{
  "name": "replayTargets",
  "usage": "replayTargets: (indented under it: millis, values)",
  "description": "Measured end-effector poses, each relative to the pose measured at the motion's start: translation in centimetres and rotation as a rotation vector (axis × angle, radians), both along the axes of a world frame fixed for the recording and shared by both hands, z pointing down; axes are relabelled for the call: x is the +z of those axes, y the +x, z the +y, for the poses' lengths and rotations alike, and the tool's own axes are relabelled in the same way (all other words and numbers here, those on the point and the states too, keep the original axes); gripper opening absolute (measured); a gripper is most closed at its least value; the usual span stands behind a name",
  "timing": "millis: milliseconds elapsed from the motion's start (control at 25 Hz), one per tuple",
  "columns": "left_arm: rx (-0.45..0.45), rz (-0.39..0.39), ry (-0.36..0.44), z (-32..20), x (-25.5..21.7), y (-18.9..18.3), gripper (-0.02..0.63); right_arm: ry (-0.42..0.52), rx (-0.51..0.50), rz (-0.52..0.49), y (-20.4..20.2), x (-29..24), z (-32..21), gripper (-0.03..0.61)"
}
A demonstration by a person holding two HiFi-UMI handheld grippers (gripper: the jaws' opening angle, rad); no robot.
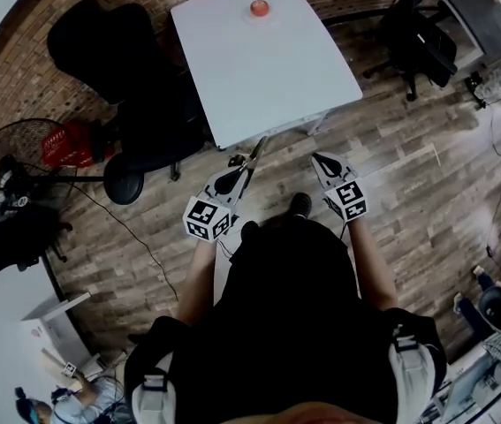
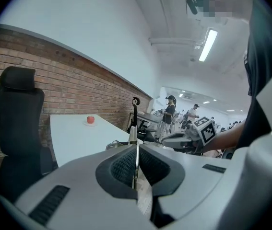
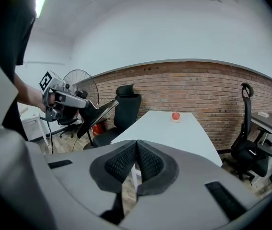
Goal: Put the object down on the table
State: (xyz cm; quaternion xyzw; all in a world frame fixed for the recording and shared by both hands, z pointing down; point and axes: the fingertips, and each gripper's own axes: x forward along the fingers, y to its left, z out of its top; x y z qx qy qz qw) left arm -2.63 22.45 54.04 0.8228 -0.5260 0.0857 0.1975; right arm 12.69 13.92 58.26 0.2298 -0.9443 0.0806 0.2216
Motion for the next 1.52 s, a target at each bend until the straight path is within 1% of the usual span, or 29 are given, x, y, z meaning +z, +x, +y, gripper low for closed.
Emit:
replayTargets:
  millis: [160,480,800,1160,1360,1520]
  values:
    - [-0.022,-0.002,0.003,-1.1,0.0,1.0,0.023,0.007,-0.023,-0.003,0.8,0.2,-1.3,-0.002]
    - [-0.038,-0.022,0.012,-2.9,-0.4,3.2,0.023,-0.020,-0.039,-0.007,2.8,0.6,-2.7,-0.002]
    - [-0.069,-0.031,0.008,-3.9,-0.2,3.7,0.023,-0.015,-0.063,-0.024,3.4,0.2,-4.4,-0.002]
    - [-0.082,-0.047,0.017,-5.2,-0.6,5.5,0.023,-0.020,-0.076,-0.025,5.1,0.9,-6.0,-0.002]
    - [-0.088,-0.045,0.008,-5.1,-0.4,5.1,0.023,-0.007,-0.082,-0.023,4.8,0.8,-6.3,-0.002]
    - [-0.077,-0.036,-0.003,-5.7,0.1,4.5,0.023,-0.030,-0.065,-0.017,4.4,0.9,-6.3,-0.002]
